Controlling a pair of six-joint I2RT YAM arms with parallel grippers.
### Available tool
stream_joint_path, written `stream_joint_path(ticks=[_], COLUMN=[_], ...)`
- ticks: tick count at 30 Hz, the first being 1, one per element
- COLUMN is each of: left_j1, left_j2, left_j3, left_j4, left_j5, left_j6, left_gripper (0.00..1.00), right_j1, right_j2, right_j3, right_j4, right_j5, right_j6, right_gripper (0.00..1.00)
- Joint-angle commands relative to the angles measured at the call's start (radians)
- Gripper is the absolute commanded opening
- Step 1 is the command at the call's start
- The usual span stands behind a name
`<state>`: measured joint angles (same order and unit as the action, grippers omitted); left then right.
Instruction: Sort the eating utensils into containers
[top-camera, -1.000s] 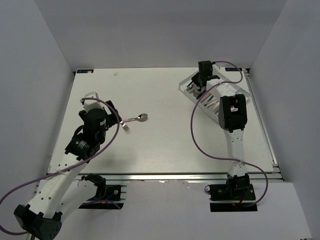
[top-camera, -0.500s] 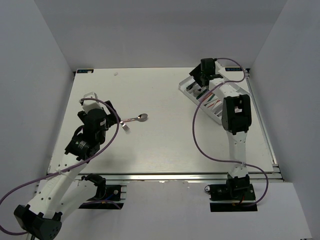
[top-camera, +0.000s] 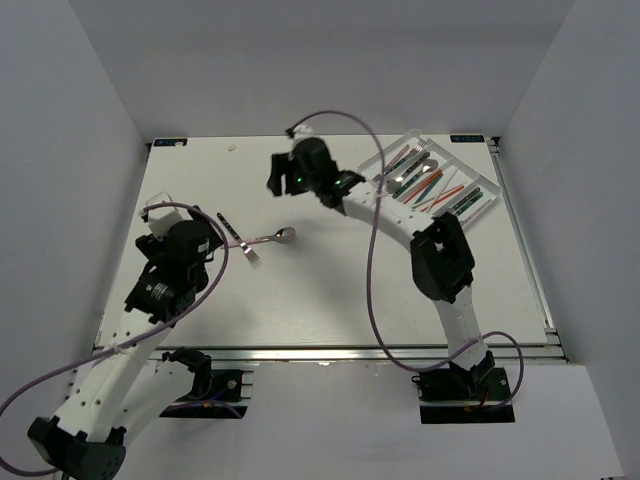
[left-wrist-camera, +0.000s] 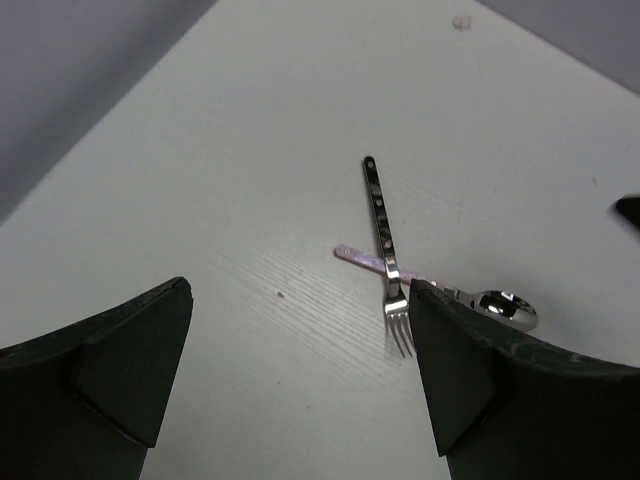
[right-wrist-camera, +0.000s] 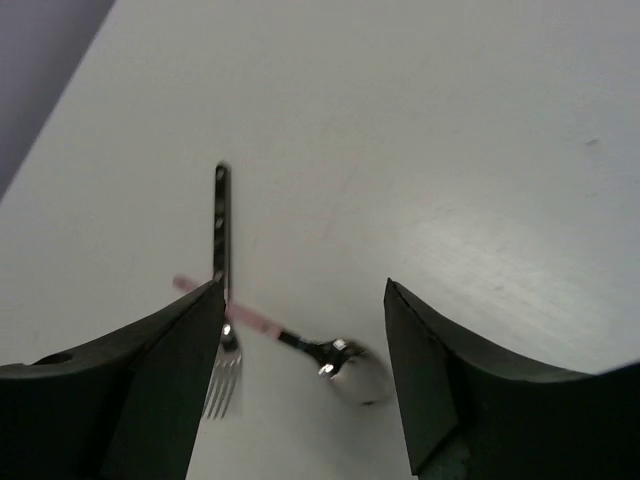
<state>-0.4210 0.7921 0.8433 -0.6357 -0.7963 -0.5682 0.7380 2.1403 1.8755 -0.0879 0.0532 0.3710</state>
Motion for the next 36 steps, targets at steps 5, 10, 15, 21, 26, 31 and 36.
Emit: stream_joint_path(ticks=[5,10,15,21,26,31,36], left_j1=[0.004,0.004,0.004,0.004,0.004,0.004,0.004], left_j2=[-0.207,-0.194,-0.122,-0.128,-0.143,-0.148,-0.148], left_j3=[-0.050,-0.052,-0.039,-0.042,-0.044,-0.044,-0.046], left_j4=[0.029,0.054,0.034,0.047,0.051,0.054,0.056], left_j5=[-0.086,-0.020,0.028,0.055,0.065,0.077,0.089], left_j6=[0.033,0.056,0.062,0.071,0.076,0.079,0.082], left_gripper=[0.98,0.98,0.98,0.98,0.98,0.98,0.98], right_j1=[0.193,0.235,0.235,0.236,0.242,0.247,0.245], right_j2=[0.131,0.277,0.389,0.454,0.501,0.530,0.535], right_j3=[0.086,0.247,0.350,0.390,0.413,0.425,0.421], right_j4=[-0.081,-0.095,-0.084,-0.059,-0.047,-0.015,0.017], right_j5=[-0.079,-0.069,-0.067,-0.056,-0.049,-0.003,0.007], right_j6=[-0.185,-0.234,-0.233,-0.227,-0.233,-0.225,-0.213], right_gripper=[0.66,0.65,0.59,0.53,0.46,0.41,0.35])
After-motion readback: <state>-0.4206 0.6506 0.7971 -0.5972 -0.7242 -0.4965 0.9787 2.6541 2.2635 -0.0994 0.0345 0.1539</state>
